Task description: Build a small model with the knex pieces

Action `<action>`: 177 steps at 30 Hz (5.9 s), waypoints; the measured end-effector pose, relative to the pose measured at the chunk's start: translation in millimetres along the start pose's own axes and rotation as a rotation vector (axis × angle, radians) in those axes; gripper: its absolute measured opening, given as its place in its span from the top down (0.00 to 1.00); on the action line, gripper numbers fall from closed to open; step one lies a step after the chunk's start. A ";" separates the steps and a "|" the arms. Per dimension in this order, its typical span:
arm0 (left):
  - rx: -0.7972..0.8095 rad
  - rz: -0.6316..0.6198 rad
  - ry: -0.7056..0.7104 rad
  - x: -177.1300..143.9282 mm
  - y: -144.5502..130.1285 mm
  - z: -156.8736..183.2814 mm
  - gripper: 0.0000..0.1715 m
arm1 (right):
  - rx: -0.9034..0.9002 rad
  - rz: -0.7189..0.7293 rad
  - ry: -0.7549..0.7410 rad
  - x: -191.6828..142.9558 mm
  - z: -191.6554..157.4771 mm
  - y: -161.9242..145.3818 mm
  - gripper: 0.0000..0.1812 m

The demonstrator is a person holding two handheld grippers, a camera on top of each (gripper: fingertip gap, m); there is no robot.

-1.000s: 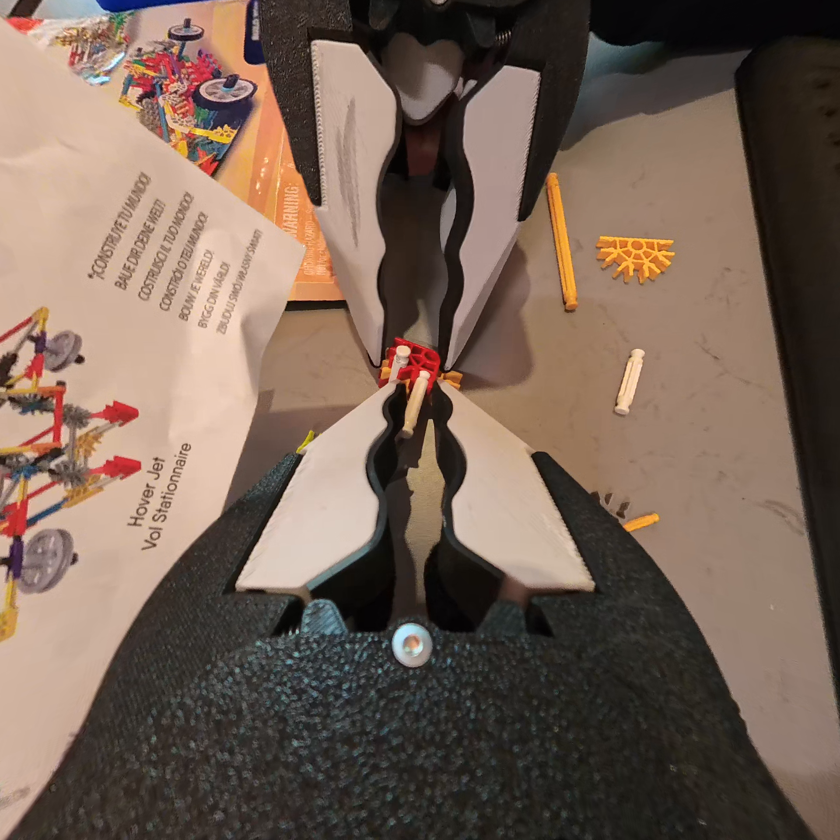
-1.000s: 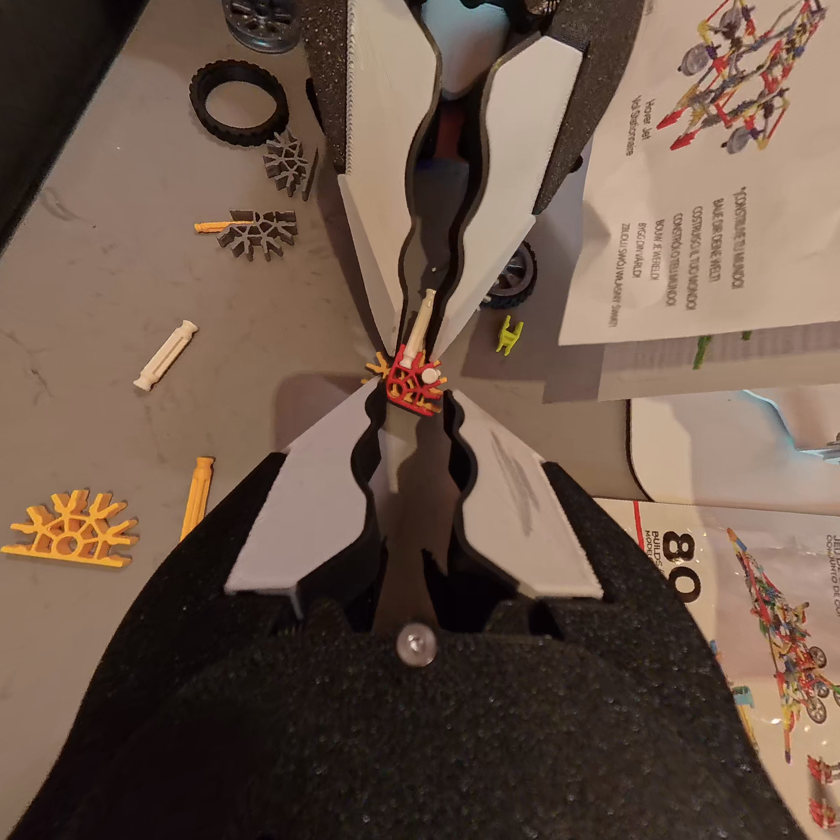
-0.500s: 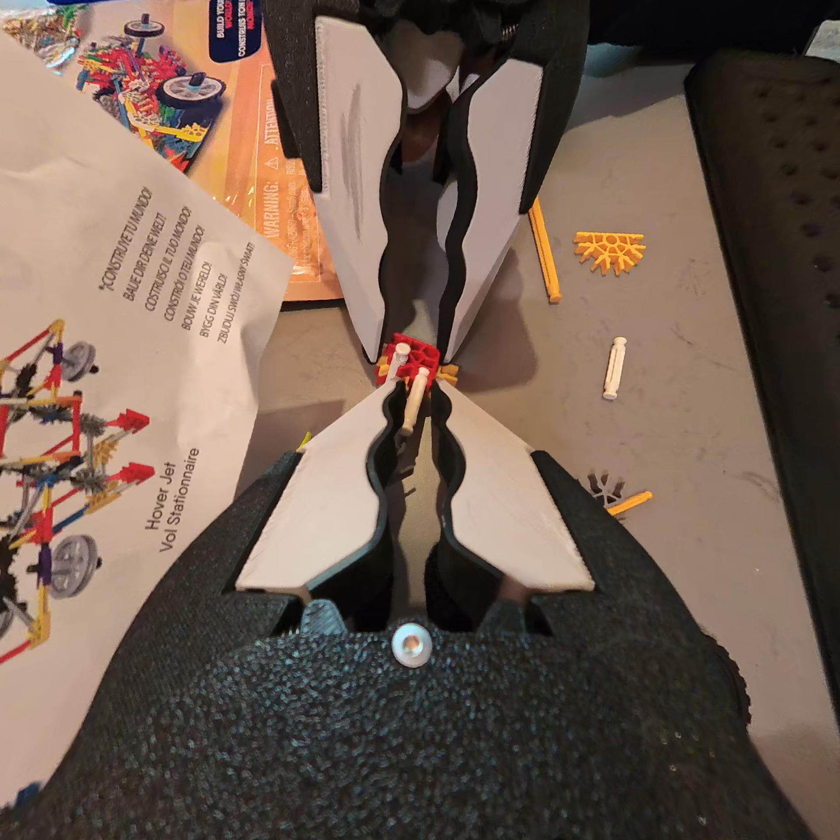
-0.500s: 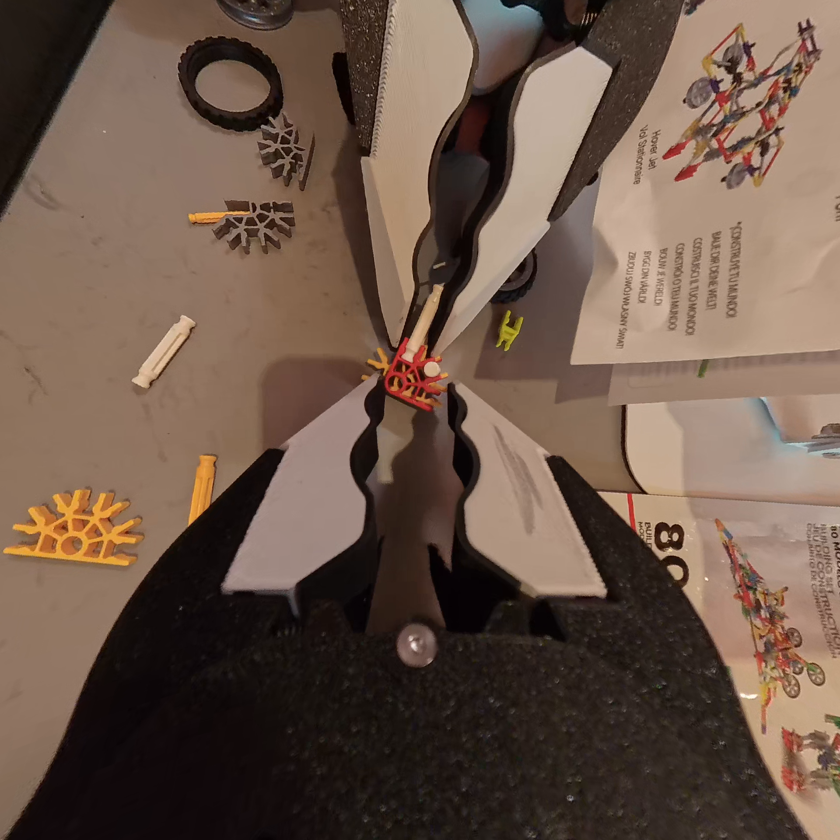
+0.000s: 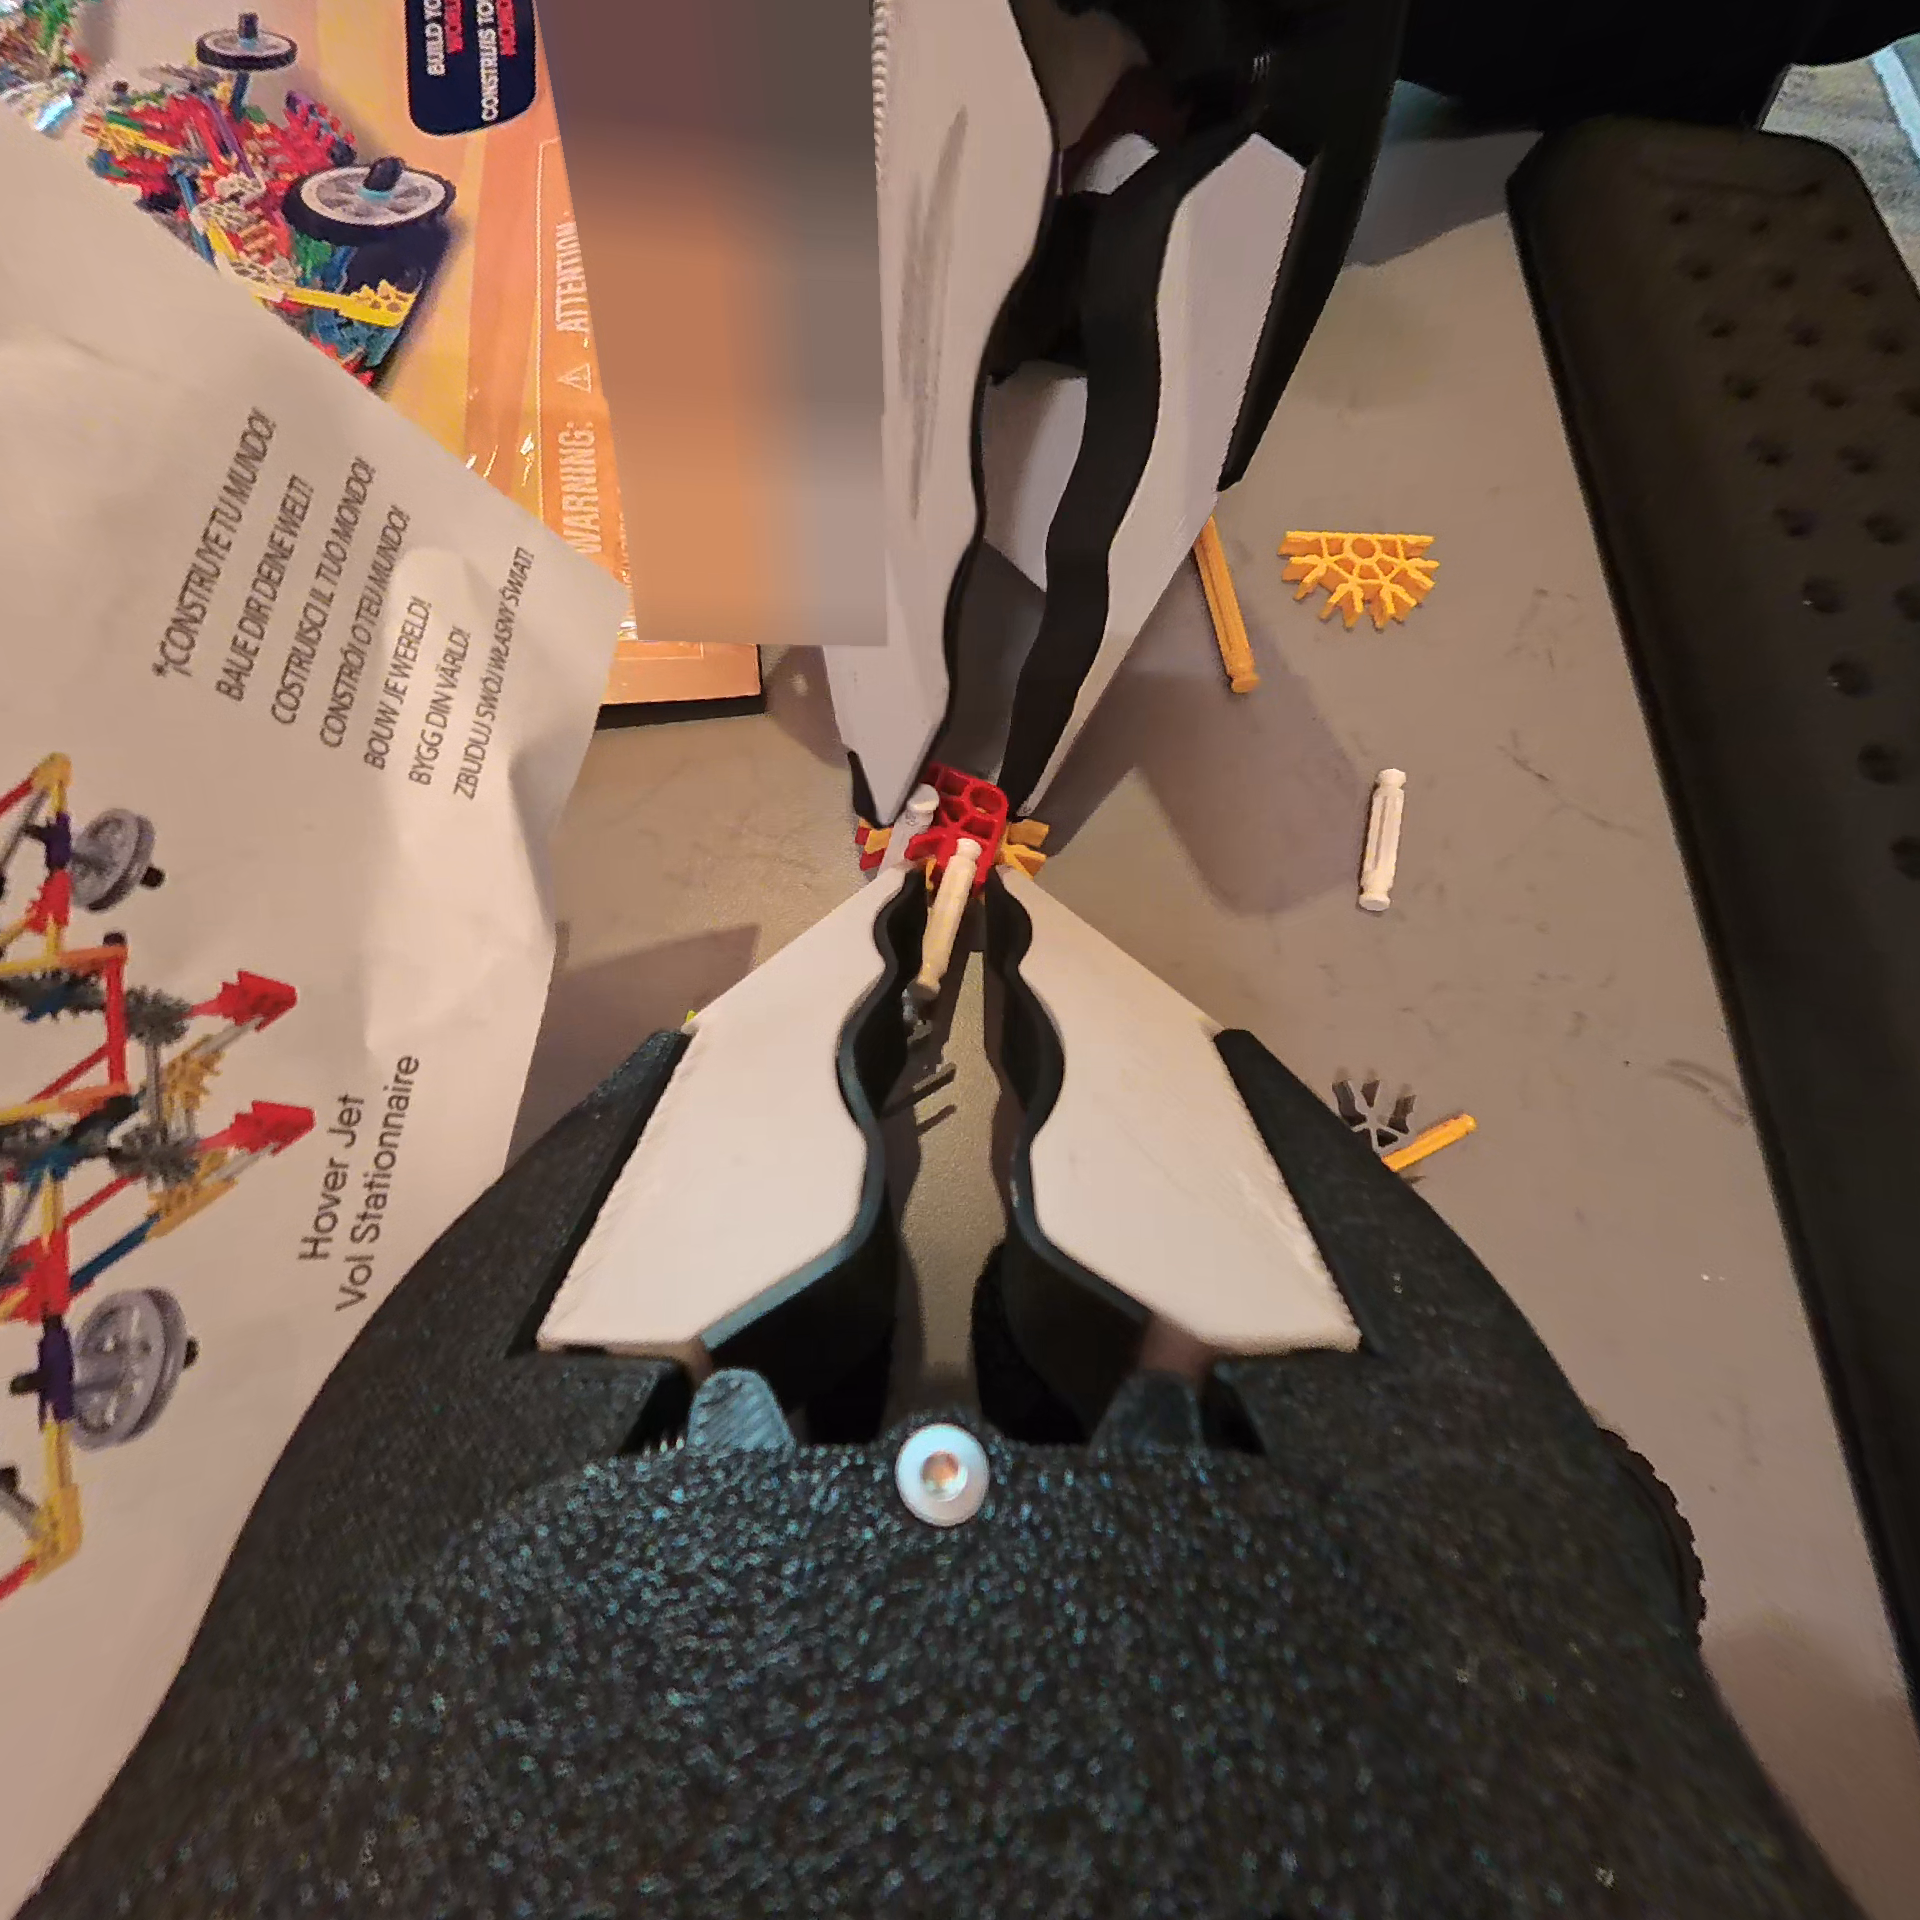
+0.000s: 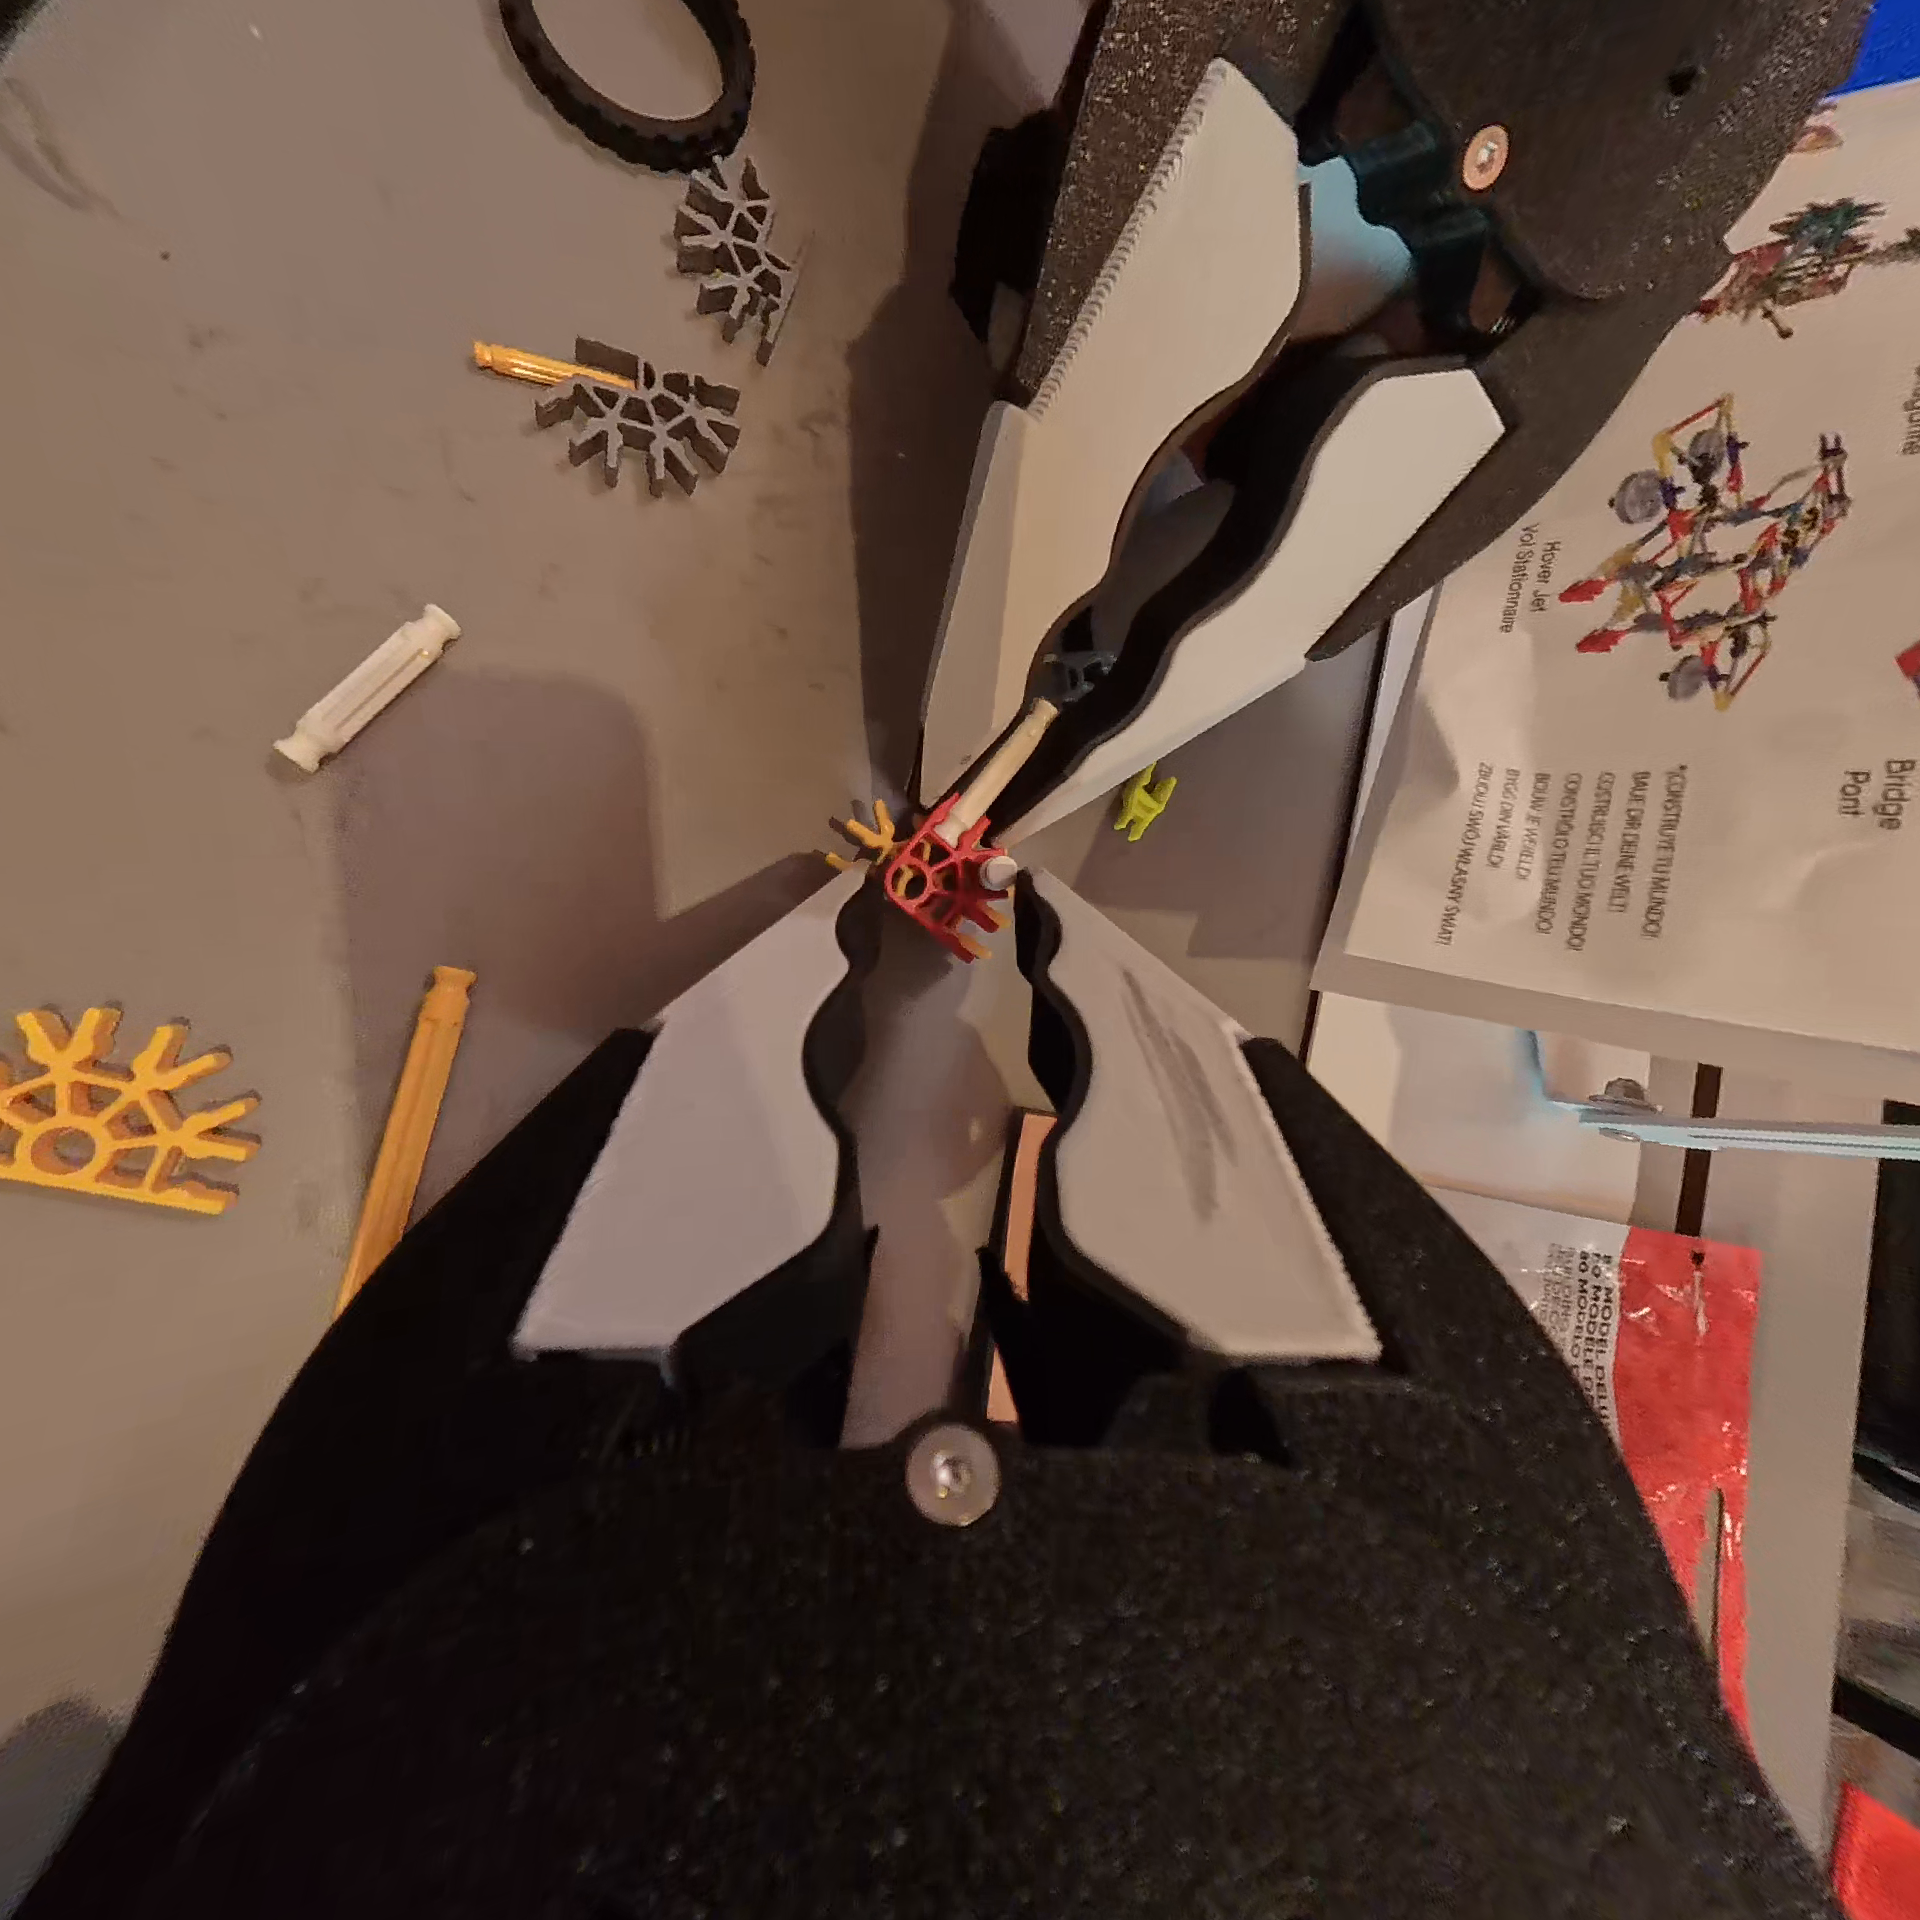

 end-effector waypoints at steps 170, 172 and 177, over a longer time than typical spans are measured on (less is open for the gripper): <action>0.294 -0.277 0.638 24.9 3.7 -13.7 0.89 | 0.052 -0.138 -0.155 13.7 17.6 -19.6 0.89; 0.289 -0.272 0.639 25.9 4.3 -14.3 0.89 | 0.058 -0.140 -0.149 13.2 17.9 -20.2 0.89; 0.289 -0.280 0.644 26.3 5.0 -15.0 0.90 | 0.073 -0.140 -0.146 13.6 18.6 -20.5 0.90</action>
Point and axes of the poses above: each gripper's, where its closed fingertips meet, x out along the fingers, y out of its top, z = x × y across the jaws, the point moved 6 cm from there along -x, back along the fingers, and after that the axes turned 9 degrees about -y, right-handed, at the moved point
